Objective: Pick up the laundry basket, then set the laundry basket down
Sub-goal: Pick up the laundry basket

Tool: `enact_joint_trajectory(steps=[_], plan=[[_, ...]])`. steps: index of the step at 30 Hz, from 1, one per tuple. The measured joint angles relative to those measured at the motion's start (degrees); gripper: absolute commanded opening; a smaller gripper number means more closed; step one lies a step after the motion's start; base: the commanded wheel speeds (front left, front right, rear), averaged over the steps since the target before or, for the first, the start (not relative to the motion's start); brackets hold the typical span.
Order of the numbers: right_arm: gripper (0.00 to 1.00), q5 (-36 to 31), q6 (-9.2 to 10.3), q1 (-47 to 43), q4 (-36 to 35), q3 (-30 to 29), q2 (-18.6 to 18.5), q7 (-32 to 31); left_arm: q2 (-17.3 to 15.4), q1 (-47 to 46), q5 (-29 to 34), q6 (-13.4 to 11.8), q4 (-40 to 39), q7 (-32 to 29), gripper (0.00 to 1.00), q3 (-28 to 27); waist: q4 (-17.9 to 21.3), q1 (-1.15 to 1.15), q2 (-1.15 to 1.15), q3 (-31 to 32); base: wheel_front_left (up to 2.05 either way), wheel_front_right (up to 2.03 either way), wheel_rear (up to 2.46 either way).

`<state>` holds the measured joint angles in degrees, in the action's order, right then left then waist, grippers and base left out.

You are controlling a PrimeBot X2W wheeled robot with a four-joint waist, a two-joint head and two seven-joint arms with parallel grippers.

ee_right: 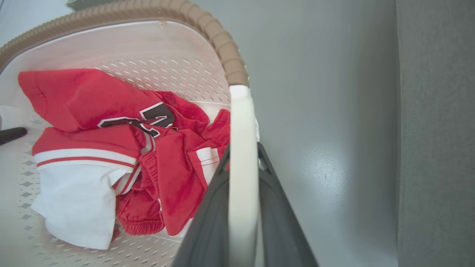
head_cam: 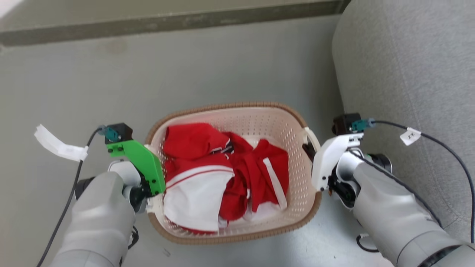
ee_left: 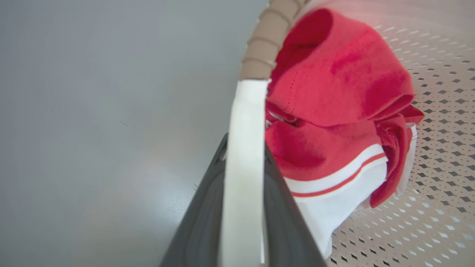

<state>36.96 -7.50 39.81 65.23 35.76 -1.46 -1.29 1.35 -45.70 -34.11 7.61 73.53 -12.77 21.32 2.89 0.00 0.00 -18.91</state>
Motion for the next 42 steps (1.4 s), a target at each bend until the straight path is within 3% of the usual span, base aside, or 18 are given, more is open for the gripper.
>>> enact_joint_trajectory(steps=[27,42], plan=[[0.0,6.09,0.0,-7.84,-0.02,3.19,-0.1,-6.34,-0.02,8.87,-4.58,0.02,0.04,-6.41,0.0,1.9,-0.27,0.0,0.0,14.74,0.0,0.0,0.0],[0.0,8.44,0.01,-8.37,-0.88,4.14,-0.67,-7.44,-0.01,9.03,-4.98,0.02,0.05,-7.37,0.0,2.12,-0.01,0.0,0.0,16.41,0.0,0.0,0.0]])
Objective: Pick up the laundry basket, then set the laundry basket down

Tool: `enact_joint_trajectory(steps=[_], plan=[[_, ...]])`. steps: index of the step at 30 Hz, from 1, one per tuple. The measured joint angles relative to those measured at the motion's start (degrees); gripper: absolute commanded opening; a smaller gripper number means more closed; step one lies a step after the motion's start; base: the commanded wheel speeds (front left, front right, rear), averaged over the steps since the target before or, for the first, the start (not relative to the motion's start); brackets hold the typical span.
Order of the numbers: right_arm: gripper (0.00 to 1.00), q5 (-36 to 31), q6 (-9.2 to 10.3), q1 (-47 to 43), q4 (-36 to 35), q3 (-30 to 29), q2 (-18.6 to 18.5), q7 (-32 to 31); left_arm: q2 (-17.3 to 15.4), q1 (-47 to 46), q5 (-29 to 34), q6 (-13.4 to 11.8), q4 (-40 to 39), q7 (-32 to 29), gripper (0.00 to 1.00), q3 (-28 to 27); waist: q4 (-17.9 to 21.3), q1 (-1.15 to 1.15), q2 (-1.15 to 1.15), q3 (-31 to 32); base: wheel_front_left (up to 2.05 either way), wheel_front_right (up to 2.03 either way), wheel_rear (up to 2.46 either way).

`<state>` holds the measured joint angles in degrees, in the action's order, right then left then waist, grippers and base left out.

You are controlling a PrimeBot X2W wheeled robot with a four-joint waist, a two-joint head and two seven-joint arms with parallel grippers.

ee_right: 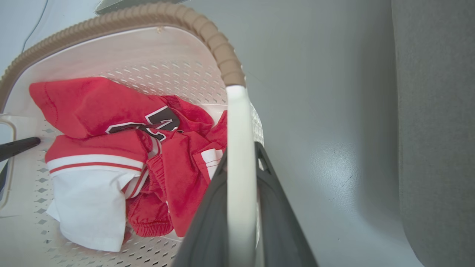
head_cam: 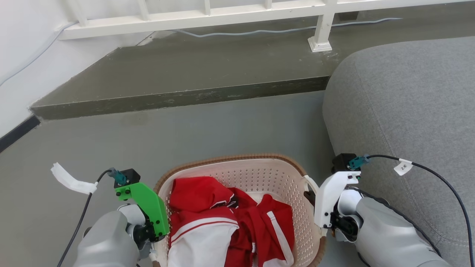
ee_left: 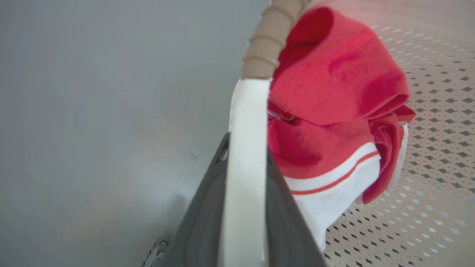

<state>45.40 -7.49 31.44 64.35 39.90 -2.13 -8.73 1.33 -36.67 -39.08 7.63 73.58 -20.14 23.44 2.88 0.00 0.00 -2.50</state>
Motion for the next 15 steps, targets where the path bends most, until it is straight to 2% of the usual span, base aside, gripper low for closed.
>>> enact_joint_trajectory(steps=[15], plan=[[0.0,1.07,0.01,-0.03,-0.53,1.29,-0.49,-0.99,-0.01,0.01,-0.29,0.0,-0.01,-0.56,0.0,0.45,0.07,0.0,0.0,-0.71,0.0,0.0,0.0]])
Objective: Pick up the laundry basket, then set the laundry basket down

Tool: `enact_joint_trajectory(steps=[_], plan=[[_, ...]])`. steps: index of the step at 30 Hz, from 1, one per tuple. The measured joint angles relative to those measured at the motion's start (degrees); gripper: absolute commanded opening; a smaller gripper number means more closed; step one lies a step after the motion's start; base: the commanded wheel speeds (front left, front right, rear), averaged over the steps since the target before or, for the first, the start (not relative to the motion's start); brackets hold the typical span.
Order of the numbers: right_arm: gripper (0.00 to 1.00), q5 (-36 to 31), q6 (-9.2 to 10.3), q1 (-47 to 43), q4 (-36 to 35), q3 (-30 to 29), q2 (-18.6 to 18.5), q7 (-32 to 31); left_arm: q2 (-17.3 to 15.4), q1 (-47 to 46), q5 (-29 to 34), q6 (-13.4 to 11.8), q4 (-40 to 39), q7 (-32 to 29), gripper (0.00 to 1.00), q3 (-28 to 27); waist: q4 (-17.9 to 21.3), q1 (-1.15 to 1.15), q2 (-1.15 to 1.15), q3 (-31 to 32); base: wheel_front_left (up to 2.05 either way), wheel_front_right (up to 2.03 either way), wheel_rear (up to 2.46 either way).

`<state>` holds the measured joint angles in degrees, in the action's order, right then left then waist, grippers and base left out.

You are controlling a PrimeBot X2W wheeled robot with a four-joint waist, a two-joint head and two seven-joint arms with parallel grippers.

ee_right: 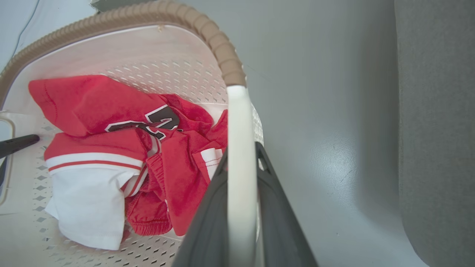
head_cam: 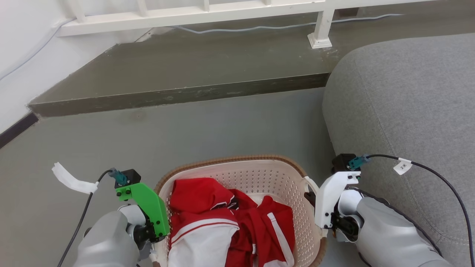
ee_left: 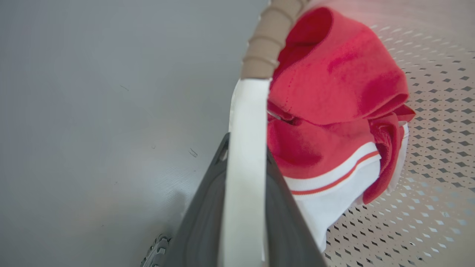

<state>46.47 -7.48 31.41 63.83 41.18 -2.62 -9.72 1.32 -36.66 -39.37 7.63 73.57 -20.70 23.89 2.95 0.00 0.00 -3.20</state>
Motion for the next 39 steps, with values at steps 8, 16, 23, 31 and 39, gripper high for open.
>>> enact_joint_trajectory(steps=[8,16,23,31,39], plan=[[0.0,0.53,0.0,-0.01,-0.43,0.65,-0.33,-0.16,0.0,0.0,-0.22,0.0,-0.19,-0.01,0.0,0.2,0.08,0.0,0.0,-0.46,0.0,0.0,0.0],[0.0,1.42,0.0,0.02,-0.79,0.98,-0.76,-0.15,-0.01,0.0,-0.23,0.0,-0.6,0.16,0.0,0.42,0.14,0.0,0.0,-1.21,0.0,0.0,0.0],[0.0,1.59,0.0,0.3,-1.1,1.23,-0.94,0.59,-0.16,-0.08,-0.23,0.0,-1.16,1.16,0.0,0.49,-0.08,0.0,0.0,-2.74,0.0,0.0,0.0],[0.0,1.59,-0.01,2.67,-1.89,1.33,-1.63,3.05,-0.26,-2.2,-0.18,-0.01,-2.2,4.46,0.0,0.56,-0.23,0.0,0.0,-6.05,0.0,0.0,0.0],[0.0,1.16,-0.01,5.82,-2.69,1.81,-2.64,6.15,-0.31,-4.98,0.52,-0.62,-3.43,6.91,0.0,0.84,-0.22,0.0,0.0,-11.22,0.0,0.0,0.0]])
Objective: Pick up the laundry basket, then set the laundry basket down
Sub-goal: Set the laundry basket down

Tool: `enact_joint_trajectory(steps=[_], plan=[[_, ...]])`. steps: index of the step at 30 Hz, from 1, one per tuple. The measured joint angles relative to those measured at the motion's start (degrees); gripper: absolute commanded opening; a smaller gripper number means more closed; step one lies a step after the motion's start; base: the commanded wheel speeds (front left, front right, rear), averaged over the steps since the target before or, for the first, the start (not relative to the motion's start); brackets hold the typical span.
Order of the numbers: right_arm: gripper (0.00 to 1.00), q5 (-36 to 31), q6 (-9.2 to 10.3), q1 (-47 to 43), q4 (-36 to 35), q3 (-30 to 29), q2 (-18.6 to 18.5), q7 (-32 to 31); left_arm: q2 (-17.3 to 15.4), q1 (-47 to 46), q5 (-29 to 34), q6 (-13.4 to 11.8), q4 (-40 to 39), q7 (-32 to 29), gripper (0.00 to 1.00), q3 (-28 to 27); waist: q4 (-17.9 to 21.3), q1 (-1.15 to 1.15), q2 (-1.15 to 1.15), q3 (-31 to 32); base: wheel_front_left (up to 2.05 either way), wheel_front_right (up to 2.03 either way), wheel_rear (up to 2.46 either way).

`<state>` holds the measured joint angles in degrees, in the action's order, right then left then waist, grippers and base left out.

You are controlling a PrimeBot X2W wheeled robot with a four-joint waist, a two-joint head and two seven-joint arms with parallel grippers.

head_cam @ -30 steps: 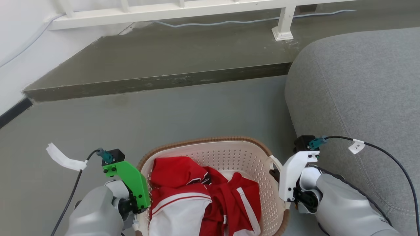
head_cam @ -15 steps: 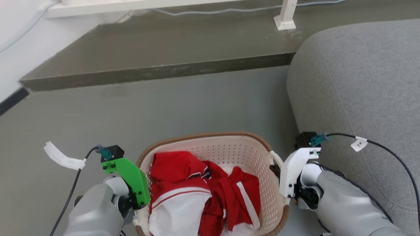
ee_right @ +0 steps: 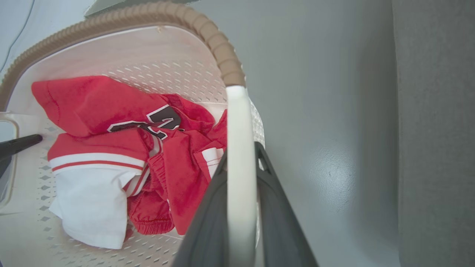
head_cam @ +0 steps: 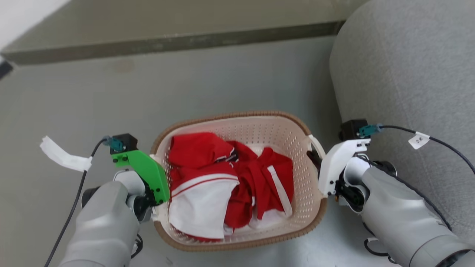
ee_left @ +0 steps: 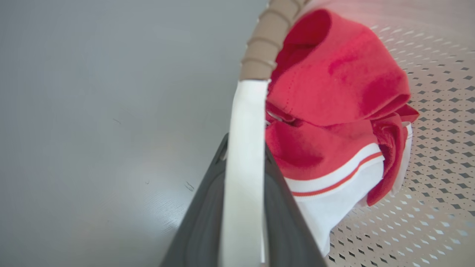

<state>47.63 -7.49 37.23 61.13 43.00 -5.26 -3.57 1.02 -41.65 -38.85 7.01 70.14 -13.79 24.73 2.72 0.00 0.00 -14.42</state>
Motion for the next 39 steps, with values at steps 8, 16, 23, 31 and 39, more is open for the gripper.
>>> enact_joint_trajectory(steps=[8,16,23,31,39], plan=[[0.0,-1.35,0.0,2.37,-0.37,0.42,-0.31,3.21,-0.02,-2.02,1.07,-0.99,-0.53,2.87,0.0,0.6,0.03,0.0,0.0,-6.16,0.0,0.0,0.0],[0.0,-2.57,0.0,5.78,-1.44,1.21,-0.83,7.21,-0.2,-5.16,1.58,-2.49,-1.11,5.15,0.0,0.66,0.06,0.0,0.0,-12.61,0.0,0.0,0.0],[0.0,-3.44,0.0,9.19,-2.12,1.6,-1.67,10.44,-0.37,-8.75,2.01,-3.25,-2.21,7.45,0.0,0.68,0.05,-0.01,0.0,-18.36,0.0,0.0,0.0],[0.0,-4.86,0.0,13.27,-2.36,1.86,-2.44,12.8,-0.71,-12.68,3.03,-4.19,-3.14,9.42,0.0,0.74,-0.09,-0.01,0.0,-24.95,0.0,0.0,0.0],[0.0,-5.79,0.0,18.34,-2.21,1.92,-3.22,15.05,-0.91,-16.64,3.9,-5.14,-3.9,12.25,0.0,0.7,-0.38,-0.01,0.0,-31.46,0.0,0.0,0.0]])
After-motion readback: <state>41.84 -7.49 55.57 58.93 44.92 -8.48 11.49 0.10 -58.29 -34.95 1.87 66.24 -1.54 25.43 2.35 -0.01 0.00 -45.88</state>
